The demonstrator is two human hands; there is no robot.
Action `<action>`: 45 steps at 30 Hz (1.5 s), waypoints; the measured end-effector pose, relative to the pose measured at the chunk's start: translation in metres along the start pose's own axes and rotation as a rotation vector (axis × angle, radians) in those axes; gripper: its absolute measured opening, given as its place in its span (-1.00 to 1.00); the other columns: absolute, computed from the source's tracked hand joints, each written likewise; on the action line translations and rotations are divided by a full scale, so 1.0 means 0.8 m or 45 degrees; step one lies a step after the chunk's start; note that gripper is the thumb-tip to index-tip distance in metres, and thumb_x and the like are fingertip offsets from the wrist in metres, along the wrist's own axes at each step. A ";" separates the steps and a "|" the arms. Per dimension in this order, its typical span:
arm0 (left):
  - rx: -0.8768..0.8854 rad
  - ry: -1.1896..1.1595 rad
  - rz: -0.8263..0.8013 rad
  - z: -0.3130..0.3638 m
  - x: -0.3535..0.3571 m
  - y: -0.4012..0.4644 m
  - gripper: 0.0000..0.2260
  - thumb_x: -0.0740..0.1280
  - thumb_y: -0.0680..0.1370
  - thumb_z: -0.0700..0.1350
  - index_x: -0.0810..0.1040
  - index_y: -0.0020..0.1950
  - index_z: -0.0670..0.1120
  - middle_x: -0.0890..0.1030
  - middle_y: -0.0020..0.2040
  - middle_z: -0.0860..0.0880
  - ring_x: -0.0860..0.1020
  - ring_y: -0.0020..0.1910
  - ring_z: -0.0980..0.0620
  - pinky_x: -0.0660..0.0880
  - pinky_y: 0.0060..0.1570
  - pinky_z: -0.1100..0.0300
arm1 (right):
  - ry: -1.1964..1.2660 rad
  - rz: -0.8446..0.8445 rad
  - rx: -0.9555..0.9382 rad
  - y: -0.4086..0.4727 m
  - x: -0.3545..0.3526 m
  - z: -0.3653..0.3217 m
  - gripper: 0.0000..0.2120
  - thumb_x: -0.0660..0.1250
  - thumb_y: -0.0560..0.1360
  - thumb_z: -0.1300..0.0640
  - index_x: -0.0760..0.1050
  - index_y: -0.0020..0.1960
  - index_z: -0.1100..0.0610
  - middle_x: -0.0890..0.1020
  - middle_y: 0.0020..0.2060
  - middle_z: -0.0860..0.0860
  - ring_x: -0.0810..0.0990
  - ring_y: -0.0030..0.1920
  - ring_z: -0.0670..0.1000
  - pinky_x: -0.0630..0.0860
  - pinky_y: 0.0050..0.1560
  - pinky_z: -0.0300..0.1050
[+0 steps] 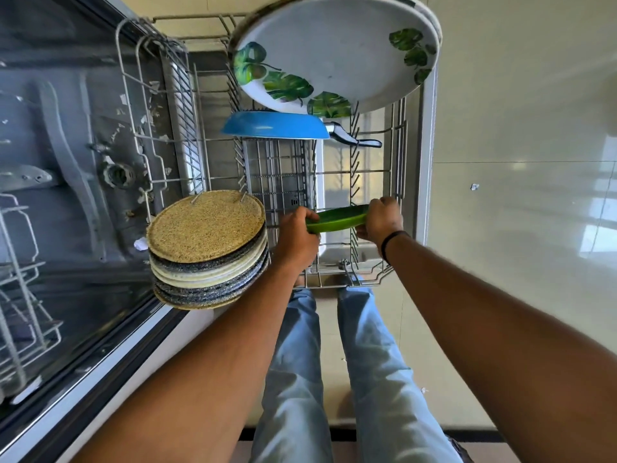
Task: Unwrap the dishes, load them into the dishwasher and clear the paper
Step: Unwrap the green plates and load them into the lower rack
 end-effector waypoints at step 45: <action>0.069 -0.396 0.115 0.004 -0.053 -0.039 -0.71 0.44 0.54 0.10 0.66 0.04 -0.13 0.62 -0.19 0.00 0.52 -0.28 0.09 0.35 -0.33 0.26 | -1.186 -0.277 -0.297 -0.057 0.054 -0.050 -0.49 0.04 0.60 -0.11 0.47 0.31 0.22 0.47 0.31 0.25 0.43 0.30 0.28 0.40 0.25 0.13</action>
Point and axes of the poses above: each hand's wrist, its own y-axis towards the middle knuckle, its own x-axis out of the palm, z = x × y, the point moved 9 cm from there along y, towards the middle knuckle
